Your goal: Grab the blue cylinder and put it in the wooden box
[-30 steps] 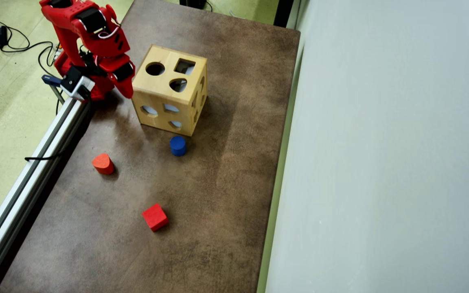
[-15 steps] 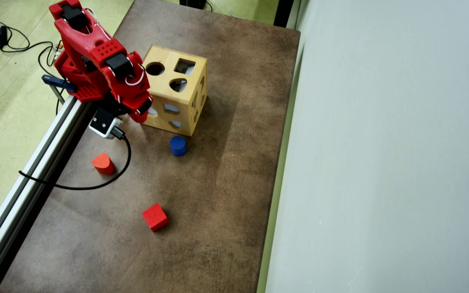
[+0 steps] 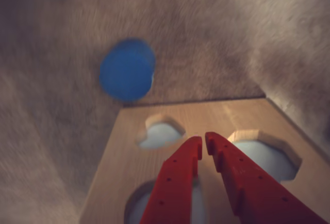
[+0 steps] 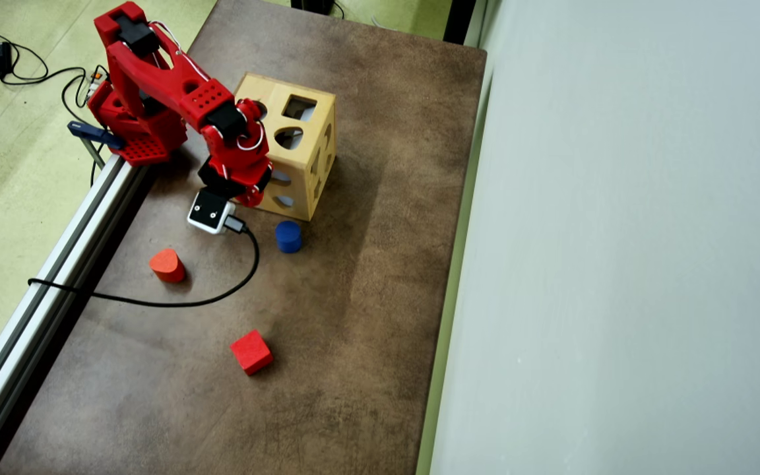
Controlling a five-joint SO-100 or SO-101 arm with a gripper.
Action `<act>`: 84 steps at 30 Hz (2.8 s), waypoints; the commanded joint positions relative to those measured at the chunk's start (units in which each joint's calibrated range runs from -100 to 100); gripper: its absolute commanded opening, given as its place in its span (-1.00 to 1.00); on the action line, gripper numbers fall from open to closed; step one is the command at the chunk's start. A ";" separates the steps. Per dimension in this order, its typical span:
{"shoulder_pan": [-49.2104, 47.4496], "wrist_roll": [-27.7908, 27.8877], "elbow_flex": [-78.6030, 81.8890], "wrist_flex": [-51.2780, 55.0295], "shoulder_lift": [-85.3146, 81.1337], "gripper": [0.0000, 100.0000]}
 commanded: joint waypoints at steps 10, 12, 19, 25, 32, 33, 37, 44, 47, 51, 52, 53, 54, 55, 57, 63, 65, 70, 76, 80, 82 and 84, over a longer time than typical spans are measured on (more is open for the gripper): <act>-0.83 -0.10 -2.06 -9.22 6.85 -0.94; -0.75 -0.10 -2.15 -10.35 6.93 -0.94; 2.22 -0.05 -9.12 -11.47 9.31 -0.94; 4.67 -0.05 -14.94 -10.59 16.02 -0.94; 4.75 -0.05 -15.65 -11.47 16.19 -0.94; 4.60 -0.05 -15.65 -11.47 16.19 -0.94; 4.15 -0.05 -15.65 -11.39 16.87 -0.94; 4.00 0.24 -15.65 -10.99 17.21 -0.94; 4.00 0.34 -15.65 -10.91 17.21 -0.92; 4.00 0.39 -15.21 -10.67 17.21 -0.90; 4.00 0.44 -15.21 -10.67 17.21 -0.90; 3.93 0.44 -15.03 -10.67 17.21 -0.90; 3.93 0.44 -15.03 -10.59 17.21 -0.90; 3.93 0.44 -15.12 -10.59 17.21 -0.90; 4.00 0.54 -14.85 -10.59 16.96 -0.90; 3.86 0.54 -15.48 -10.51 16.79 -0.79; 3.86 0.54 -15.48 -10.51 17.12 -0.70; 2.89 0.15 -14.85 -10.19 17.12 -0.52; 1.92 -0.20 -15.65 -3.75 17.21 -0.50; 2.15 -1.27 -15.65 -3.27 17.21 -0.50; 2.15 -1.76 -15.65 -3.43 17.21 -0.50; 2.07 -1.86 -15.65 -3.91 17.29 -0.50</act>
